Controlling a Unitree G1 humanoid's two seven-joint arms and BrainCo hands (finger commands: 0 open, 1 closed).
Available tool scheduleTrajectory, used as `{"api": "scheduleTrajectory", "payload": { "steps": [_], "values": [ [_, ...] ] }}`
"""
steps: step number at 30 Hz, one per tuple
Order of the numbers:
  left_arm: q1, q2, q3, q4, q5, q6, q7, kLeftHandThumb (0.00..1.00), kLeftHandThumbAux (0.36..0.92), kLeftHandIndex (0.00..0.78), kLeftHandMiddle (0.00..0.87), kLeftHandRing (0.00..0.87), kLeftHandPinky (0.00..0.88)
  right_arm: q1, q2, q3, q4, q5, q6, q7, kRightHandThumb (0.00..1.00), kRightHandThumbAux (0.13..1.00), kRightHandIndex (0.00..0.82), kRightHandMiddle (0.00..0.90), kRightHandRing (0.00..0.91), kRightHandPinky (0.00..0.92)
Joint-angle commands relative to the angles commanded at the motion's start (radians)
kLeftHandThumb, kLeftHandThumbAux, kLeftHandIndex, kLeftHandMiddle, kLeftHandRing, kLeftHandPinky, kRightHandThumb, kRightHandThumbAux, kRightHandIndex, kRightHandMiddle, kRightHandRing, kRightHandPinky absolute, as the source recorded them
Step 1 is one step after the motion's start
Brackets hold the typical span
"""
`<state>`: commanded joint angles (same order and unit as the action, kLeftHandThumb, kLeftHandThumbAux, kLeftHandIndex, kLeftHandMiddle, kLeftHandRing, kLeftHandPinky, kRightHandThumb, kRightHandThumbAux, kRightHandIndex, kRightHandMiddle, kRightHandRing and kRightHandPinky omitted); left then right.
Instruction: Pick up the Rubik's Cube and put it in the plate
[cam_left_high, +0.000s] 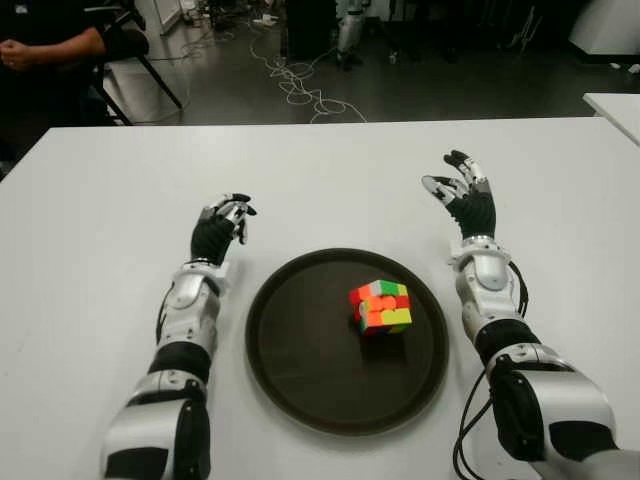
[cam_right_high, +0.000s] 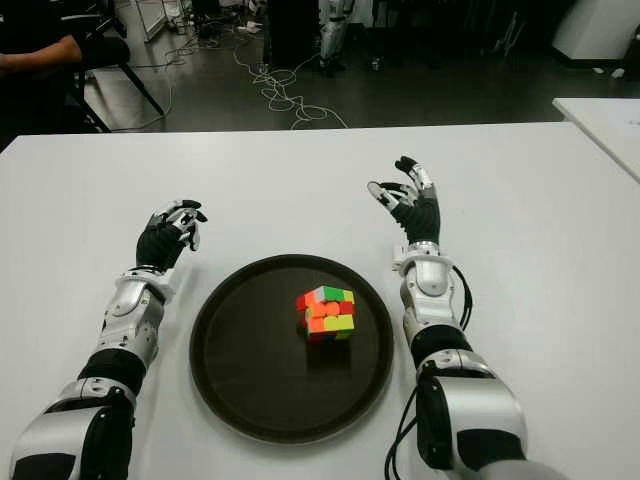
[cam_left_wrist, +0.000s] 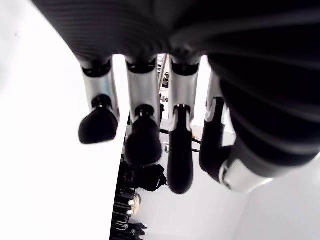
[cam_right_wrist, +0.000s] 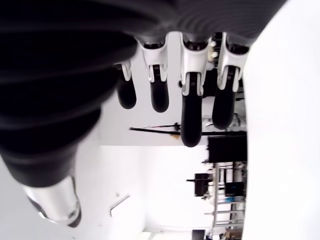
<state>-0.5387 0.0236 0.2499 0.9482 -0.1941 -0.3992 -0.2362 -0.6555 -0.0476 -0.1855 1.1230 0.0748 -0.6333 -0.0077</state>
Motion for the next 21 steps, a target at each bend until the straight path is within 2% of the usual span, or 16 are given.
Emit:
{"api": "scheduleTrajectory", "payload": {
  "steps": [5, 9, 14, 18, 21],
  "values": [
    [0.009, 0.0, -0.01, -0.001, 0.021, -0.043, 0.02, 0.856, 0.653, 0.438, 0.572, 0.753, 0.774, 0.034, 0.014, 0.003, -0.064, 0.006, -0.02, 0.007, 0.12, 0.736, 0.2, 0.284, 0.347, 0.375],
    [0.014, -0.001, -0.011, -0.001, 0.026, -0.079, 0.024, 0.855, 0.654, 0.437, 0.577, 0.755, 0.777, 0.158, 0.04, 0.022, -0.261, 0.006, -0.009, 0.001, 0.117, 0.754, 0.192, 0.28, 0.342, 0.378],
    [0.02, -0.001, -0.011, -0.014, 0.02, -0.093, 0.022, 0.854, 0.654, 0.437, 0.585, 0.756, 0.778, 0.234, 0.054, 0.033, -0.397, 0.006, 0.054, -0.012, 0.108, 0.779, 0.202, 0.27, 0.335, 0.384],
    [0.03, -0.003, -0.011, -0.04, 0.016, -0.091, 0.021, 0.854, 0.654, 0.437, 0.585, 0.755, 0.778, 0.312, 0.068, 0.044, -0.506, 0.0, 0.103, -0.022, 0.111, 0.792, 0.21, 0.282, 0.338, 0.376],
    [0.037, -0.007, -0.008, -0.058, 0.007, -0.085, 0.019, 0.855, 0.654, 0.437, 0.581, 0.756, 0.782, 0.347, 0.072, 0.05, -0.55, -0.005, 0.143, -0.032, 0.114, 0.795, 0.214, 0.295, 0.345, 0.376]
  ]
}}
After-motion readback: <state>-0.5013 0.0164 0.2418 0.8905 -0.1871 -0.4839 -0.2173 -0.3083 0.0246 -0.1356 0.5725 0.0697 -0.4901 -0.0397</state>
